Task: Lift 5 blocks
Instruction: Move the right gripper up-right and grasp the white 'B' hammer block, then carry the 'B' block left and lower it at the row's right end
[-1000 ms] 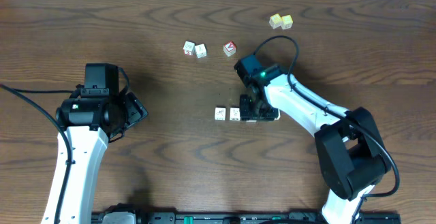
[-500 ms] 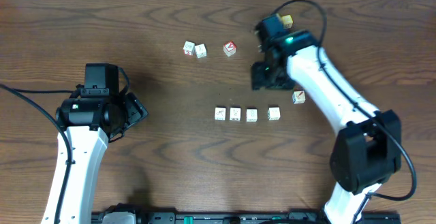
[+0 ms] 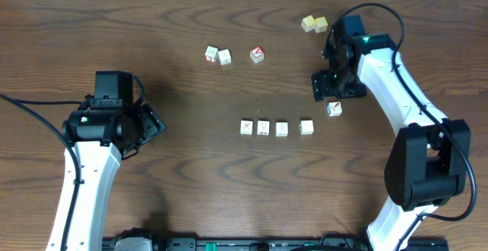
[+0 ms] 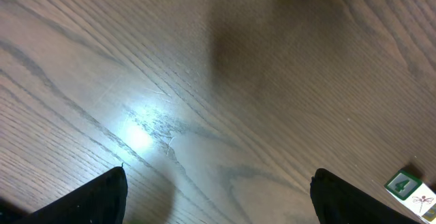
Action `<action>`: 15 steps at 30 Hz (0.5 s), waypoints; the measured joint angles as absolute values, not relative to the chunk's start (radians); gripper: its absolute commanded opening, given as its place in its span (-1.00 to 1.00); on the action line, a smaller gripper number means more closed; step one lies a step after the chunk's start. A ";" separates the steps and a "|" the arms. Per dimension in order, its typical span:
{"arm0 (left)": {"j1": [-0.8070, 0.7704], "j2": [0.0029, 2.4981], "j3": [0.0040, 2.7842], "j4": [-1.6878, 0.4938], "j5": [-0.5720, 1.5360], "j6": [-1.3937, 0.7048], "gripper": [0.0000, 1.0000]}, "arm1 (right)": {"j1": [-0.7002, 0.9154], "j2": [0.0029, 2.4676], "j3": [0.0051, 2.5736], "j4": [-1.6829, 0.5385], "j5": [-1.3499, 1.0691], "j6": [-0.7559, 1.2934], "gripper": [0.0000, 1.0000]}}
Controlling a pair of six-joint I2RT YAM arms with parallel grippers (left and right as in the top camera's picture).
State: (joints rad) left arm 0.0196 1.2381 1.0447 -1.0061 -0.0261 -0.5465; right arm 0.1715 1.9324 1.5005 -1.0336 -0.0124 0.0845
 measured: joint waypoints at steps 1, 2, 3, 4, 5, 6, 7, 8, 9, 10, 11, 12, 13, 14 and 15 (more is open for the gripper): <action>0.020 1.238 1.045 -1.006 -0.026 -0.546 0.72 | 0.171 1.932 1.484 -1.021 0.003 0.078 0.57; 0.020 1.238 1.045 -1.006 -0.026 -0.546 0.72 | 0.171 1.932 1.466 -1.005 0.019 0.072 0.57; 0.020 1.238 1.045 -1.006 -0.026 -0.546 0.72 | 0.171 1.932 1.447 -0.987 0.036 0.067 0.57; 0.020 1.238 1.045 -1.006 -0.026 -0.546 0.72 | 0.171 1.932 1.430 -0.971 0.048 0.063 0.57; 0.020 1.238 1.045 -1.006 -0.026 -0.546 0.72 | 0.171 1.932 1.413 -0.957 0.059 0.060 0.56; 0.020 1.238 1.045 -1.006 -0.026 -0.546 0.72 | 0.171 1.932 1.394 -0.941 0.068 0.058 0.56; 0.020 1.238 1.045 -1.006 -0.026 -0.546 0.73 | 0.171 1.932 1.379 -0.928 0.075 0.056 0.56; 0.020 1.238 1.045 -1.006 -0.026 -0.546 0.72 | 0.171 1.932 1.365 -0.914 0.081 0.055 0.55; 0.020 1.238 1.045 -1.006 -0.026 -0.546 0.72 | 0.171 1.932 1.353 -0.904 0.085 0.054 0.53; 0.020 1.238 1.045 -1.006 -0.026 -0.546 0.72 | 0.171 1.932 1.343 -0.894 0.088 0.054 0.50; 0.020 1.238 1.045 -1.006 -0.026 -0.546 0.72 | 0.171 1.932 1.334 -0.884 0.089 0.051 0.47; 0.020 1.238 1.045 -1.006 -0.026 -0.546 0.72 | 0.171 1.932 1.327 -0.873 0.091 0.047 0.45; 0.020 1.238 1.045 -1.006 -0.026 -0.546 0.72 | 0.171 1.932 1.322 -0.866 0.093 0.047 0.41; 0.020 1.238 1.045 -1.006 -0.026 -0.546 0.72 | 0.171 1.932 1.316 -0.856 0.095 0.045 0.38; 0.020 1.238 1.045 -1.006 -0.026 -0.546 0.72 | 0.171 1.932 1.311 -0.843 0.097 0.043 0.37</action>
State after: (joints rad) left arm 0.0196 1.2381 1.0447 -1.0061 -0.0261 -0.5465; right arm 0.1711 1.9324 1.3106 -0.8433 0.0971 0.0425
